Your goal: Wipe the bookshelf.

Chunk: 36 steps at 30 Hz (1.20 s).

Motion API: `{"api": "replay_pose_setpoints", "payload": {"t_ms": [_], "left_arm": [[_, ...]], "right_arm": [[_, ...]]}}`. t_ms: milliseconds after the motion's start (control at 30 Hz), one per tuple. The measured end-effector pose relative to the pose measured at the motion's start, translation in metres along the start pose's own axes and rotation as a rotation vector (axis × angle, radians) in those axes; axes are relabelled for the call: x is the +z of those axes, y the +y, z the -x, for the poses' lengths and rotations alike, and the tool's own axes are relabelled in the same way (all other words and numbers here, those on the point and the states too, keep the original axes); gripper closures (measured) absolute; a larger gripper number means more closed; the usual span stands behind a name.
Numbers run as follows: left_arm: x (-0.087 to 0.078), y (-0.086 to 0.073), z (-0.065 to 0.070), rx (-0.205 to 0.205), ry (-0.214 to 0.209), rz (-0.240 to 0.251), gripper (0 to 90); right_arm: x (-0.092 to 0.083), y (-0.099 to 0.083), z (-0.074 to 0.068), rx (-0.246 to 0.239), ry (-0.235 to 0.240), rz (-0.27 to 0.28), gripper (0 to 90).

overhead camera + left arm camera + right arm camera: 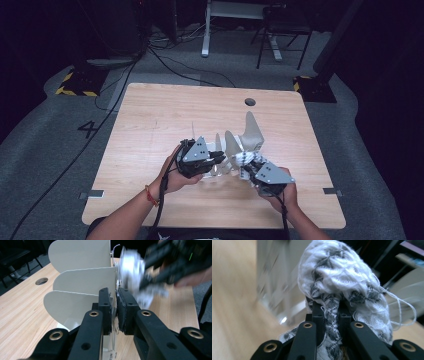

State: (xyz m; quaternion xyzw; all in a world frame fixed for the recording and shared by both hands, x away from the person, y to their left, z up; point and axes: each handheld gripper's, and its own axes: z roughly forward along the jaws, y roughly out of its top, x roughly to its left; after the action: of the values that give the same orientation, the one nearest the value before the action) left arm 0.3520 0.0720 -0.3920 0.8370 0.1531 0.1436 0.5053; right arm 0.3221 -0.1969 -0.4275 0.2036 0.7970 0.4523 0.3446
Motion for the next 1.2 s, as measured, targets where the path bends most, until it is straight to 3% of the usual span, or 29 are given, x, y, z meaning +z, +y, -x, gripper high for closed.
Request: {"api": "replay_pose_setpoints", "payload": {"t_ms": [167,267,433,533,633,733,800,867,1067,1200], "left_arm": [[0.000,0.000,0.000,0.003,-0.001,0.002,81.8],[0.000,0.000,0.000,0.002,-0.005,0.005,81.8],[0.000,0.000,0.000,-0.001,-0.004,0.006,81.9],[0.000,0.000,0.001,-0.001,-0.006,0.004,82.0],[0.000,0.000,0.002,-0.001,-0.006,0.006,82.0],[0.000,0.000,0.002,-0.004,-0.006,0.006,82.1],[0.000,0.000,0.003,-0.006,-0.009,0.005,82.1],[0.000,0.000,0.004,-0.010,-0.012,0.005,82.2],[0.002,0.002,0.009,-0.036,-0.030,0.013,82.9],[0.005,0.003,0.014,-0.030,-0.030,0.011,83.1]], "right_arm": [[-0.001,-0.013,0.021,0.021,-0.077,-0.044,81.8],[0.004,-0.030,0.034,0.097,-0.082,-0.099,81.8],[0.028,-0.064,0.035,0.183,-0.015,-0.263,81.6],[0.043,-0.077,0.026,0.188,0.033,-0.345,81.3],[0.045,-0.074,0.022,0.165,0.037,-0.352,81.4],[0.043,-0.069,0.013,0.139,0.092,-0.315,81.4],[0.039,-0.058,0.002,0.090,0.108,-0.281,81.5],[0.033,-0.044,-0.001,0.084,0.112,-0.223,81.5],[0.004,-0.011,0.007,0.071,0.044,-0.036,81.6],[-0.007,0.001,0.008,0.063,0.029,0.022,81.6]]}}
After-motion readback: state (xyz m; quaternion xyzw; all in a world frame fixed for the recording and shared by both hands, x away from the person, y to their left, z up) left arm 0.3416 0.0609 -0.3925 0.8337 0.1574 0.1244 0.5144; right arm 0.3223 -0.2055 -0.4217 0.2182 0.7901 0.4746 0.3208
